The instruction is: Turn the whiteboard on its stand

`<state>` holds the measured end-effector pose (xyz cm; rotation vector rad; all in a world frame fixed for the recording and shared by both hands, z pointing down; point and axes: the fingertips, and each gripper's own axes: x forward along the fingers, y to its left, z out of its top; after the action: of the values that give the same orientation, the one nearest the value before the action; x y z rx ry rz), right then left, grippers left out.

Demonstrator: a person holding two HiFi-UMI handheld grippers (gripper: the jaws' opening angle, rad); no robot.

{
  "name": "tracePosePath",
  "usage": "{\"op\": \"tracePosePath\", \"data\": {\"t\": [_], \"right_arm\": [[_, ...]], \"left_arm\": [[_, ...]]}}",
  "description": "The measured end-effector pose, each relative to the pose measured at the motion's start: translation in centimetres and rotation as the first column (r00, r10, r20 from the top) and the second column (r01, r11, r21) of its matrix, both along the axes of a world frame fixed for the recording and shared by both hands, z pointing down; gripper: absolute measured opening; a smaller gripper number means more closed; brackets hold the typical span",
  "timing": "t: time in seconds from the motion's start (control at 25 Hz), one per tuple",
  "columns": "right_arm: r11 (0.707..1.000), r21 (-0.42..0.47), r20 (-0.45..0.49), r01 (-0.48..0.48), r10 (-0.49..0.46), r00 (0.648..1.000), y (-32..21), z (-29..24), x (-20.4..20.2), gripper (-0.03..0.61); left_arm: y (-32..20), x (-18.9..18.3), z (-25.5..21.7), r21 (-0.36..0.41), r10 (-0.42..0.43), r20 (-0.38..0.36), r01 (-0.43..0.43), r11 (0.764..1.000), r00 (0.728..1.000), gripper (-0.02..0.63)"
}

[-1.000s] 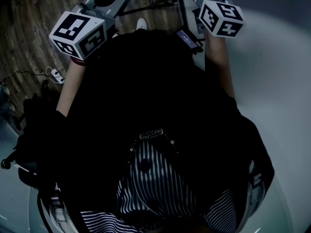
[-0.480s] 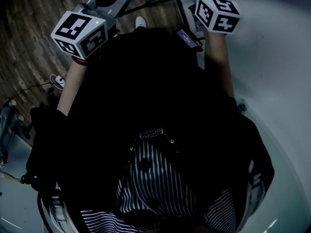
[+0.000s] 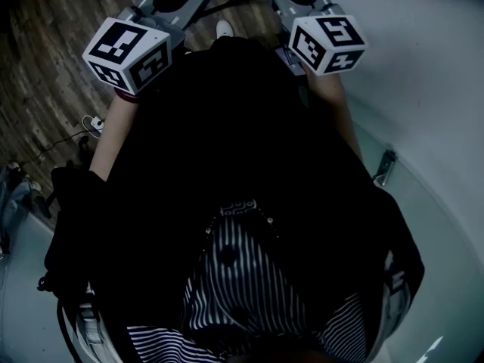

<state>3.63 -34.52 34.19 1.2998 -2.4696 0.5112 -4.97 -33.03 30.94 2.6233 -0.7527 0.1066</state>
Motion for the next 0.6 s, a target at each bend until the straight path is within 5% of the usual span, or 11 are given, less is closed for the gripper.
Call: {"op": "tracePosePath", "data": {"t": [0.4,0.6], "right_arm": [[0.969,-0.012,0.041,0.247,-0.246,0.968,7.2,-0.7,-11.6,0.035],[0.939,0.038,0.046,0.34,-0.342,0.939,9.6,-2.1,-11.9,0.035]], "left_arm": [[6.3,-7.3,-1.7,0.004,-0.14,-0.04,0.141,0.99,0.989,0.003],[9.5,-7.5,-2.1,0.022,-0.243,-0.062,0.244,0.969,0.968,0.003]]}}
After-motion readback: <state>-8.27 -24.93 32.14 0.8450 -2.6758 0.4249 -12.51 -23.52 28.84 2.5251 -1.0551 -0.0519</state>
